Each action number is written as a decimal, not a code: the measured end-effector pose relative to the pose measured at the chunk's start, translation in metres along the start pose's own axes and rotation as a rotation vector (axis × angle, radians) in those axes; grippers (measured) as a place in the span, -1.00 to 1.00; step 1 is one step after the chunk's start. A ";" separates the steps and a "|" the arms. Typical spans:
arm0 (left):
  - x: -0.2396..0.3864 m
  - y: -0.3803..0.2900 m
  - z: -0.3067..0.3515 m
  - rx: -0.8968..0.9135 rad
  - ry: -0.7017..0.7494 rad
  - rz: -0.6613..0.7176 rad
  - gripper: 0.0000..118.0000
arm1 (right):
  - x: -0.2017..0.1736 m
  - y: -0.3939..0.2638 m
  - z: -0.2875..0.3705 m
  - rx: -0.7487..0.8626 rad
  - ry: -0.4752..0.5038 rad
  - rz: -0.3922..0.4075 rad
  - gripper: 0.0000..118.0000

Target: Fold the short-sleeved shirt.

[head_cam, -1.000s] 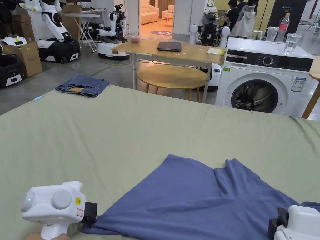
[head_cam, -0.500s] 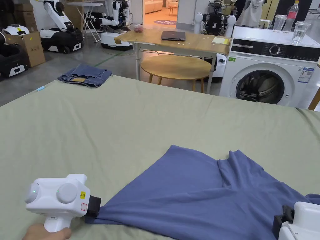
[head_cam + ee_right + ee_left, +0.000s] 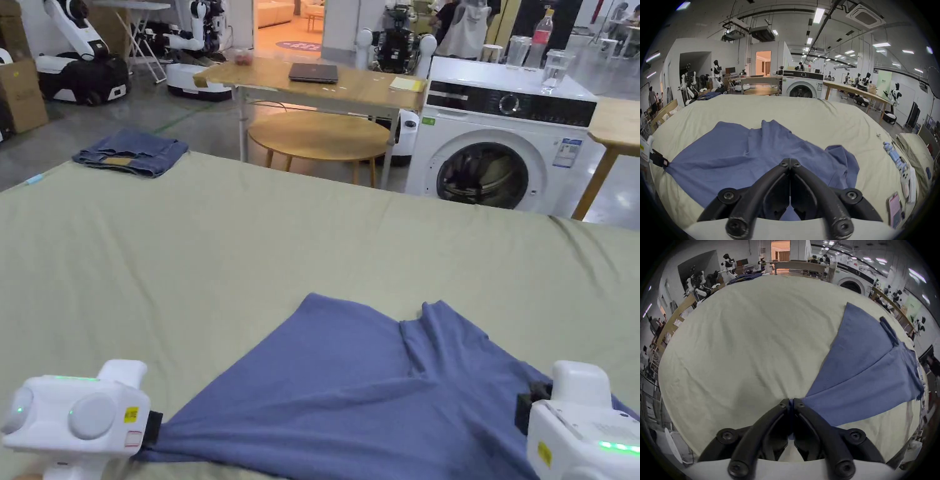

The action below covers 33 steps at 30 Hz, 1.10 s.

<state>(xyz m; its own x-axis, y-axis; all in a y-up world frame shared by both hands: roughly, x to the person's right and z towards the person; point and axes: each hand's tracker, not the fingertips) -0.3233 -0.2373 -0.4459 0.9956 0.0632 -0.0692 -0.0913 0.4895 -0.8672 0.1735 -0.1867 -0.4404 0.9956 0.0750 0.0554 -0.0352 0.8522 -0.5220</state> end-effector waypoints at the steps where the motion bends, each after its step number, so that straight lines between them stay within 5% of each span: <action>1: -0.001 -0.001 0.003 0.008 -0.012 0.003 -1.00 | 0.008 0.010 -0.012 -0.026 0.001 0.001 -0.97; 5: -0.004 -0.004 0.009 0.028 -0.040 0.023 -1.00 | 0.040 0.051 -0.071 -0.199 0.072 -0.033 0.07; 15: -0.009 -0.006 0.008 0.020 -0.067 0.061 -1.00 | 0.071 0.078 -0.188 -0.503 0.150 0.042 0.09; 18: -0.008 -0.006 0.009 0.022 -0.069 0.065 -1.00 | 0.066 0.070 -0.200 -0.531 0.089 0.118 0.07; 21: -0.007 -0.006 0.010 0.022 -0.070 0.062 -1.00 | 0.060 0.064 -0.200 -0.550 0.156 0.022 -0.42; 25: -0.005 -0.005 0.012 0.026 -0.074 0.073 -1.00 | 0.055 0.059 -0.198 -0.510 0.142 0.061 -0.99; 33: -0.006 0.003 0.027 0.099 -0.084 0.089 -1.00 | 0.059 0.082 -0.157 -0.286 0.116 0.005 -1.00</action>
<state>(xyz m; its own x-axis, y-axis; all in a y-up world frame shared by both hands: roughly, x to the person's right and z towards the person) -0.3305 -0.2126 -0.4349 0.9786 0.1809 -0.0985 -0.1850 0.5620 -0.8062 0.2429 -0.1930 -0.6134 0.9993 0.0047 -0.0367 -0.0304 0.6707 -0.7411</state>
